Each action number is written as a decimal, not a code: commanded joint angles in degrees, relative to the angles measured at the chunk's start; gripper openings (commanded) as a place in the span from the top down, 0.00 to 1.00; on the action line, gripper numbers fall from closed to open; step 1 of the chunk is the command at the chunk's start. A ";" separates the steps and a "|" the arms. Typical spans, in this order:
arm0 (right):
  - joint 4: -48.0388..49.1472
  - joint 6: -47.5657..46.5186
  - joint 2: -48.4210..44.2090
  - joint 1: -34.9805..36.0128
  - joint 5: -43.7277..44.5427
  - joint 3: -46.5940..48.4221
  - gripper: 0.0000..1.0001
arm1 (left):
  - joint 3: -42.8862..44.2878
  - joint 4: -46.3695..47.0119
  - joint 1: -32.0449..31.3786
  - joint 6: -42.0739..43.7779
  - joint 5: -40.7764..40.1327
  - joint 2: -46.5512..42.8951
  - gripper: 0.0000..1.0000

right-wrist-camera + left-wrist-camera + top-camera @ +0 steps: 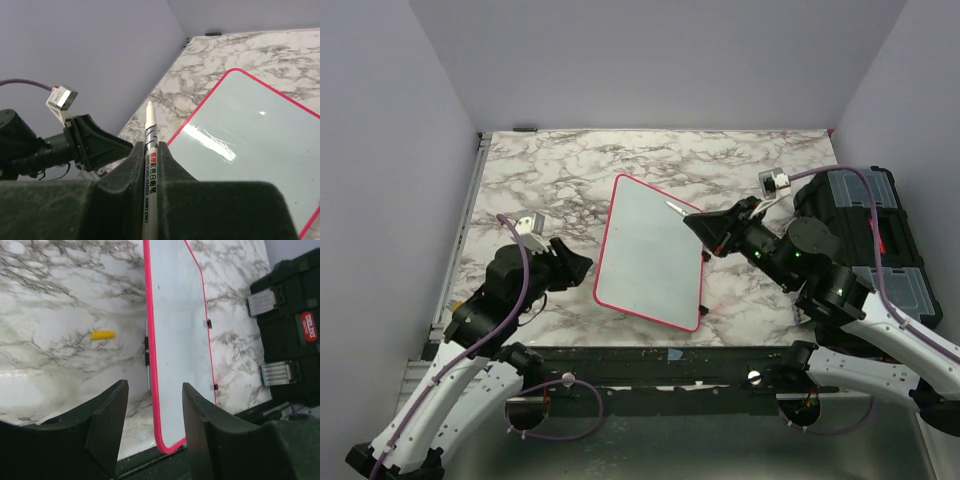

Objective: Write a sentence on the whiteboard
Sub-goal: Move the whiteboard to the center of the board, then hold the whiteboard on the whiteboard stand.

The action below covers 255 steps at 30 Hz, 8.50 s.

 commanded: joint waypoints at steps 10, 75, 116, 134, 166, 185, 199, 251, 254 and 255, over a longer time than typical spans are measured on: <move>-8.34 -1.56 -0.38 0.17 19.71 6.11 0.99 | 14.18 -3.39 -32.02 -1.37 -19.93 18.41 0.57; -12.16 -4.07 -0.24 0.18 26.77 10.79 0.99 | 21.48 14.41 -35.75 1.17 -14.64 75.68 0.80; -11.80 -3.54 0.93 0.21 26.33 10.20 0.99 | 18.53 19.75 -32.98 16.91 -7.82 69.90 0.68; -13.73 -3.12 -2.84 0.18 26.62 9.32 0.99 | 17.93 15.29 -35.29 19.63 -2.62 54.09 0.60; -16.11 -6.56 2.18 0.18 12.07 9.62 0.99 | 23.32 5.03 17.86 23.92 19.70 28.46 0.15; -15.80 -7.23 11.11 0.18 -4.99 8.79 0.99 | 31.73 19.53 32.21 18.86 46.26 56.89 0.26; -16.63 -6.56 12.54 0.24 -6.26 8.81 0.99 | 29.75 29.50 31.75 13.73 59.08 67.43 0.42; -17.69 -4.33 24.03 0.22 -8.91 15.67 0.99 | 32.15 20.23 24.51 19.27 58.76 68.80 1.00; -17.46 -4.34 26.86 0.26 -8.64 17.55 0.99 | 32.13 20.44 24.41 19.27 58.51 68.19 1.00; -17.23 -4.43 27.88 0.32 -8.64 18.31 0.99 | 32.10 20.42 24.31 19.27 58.44 68.02 1.00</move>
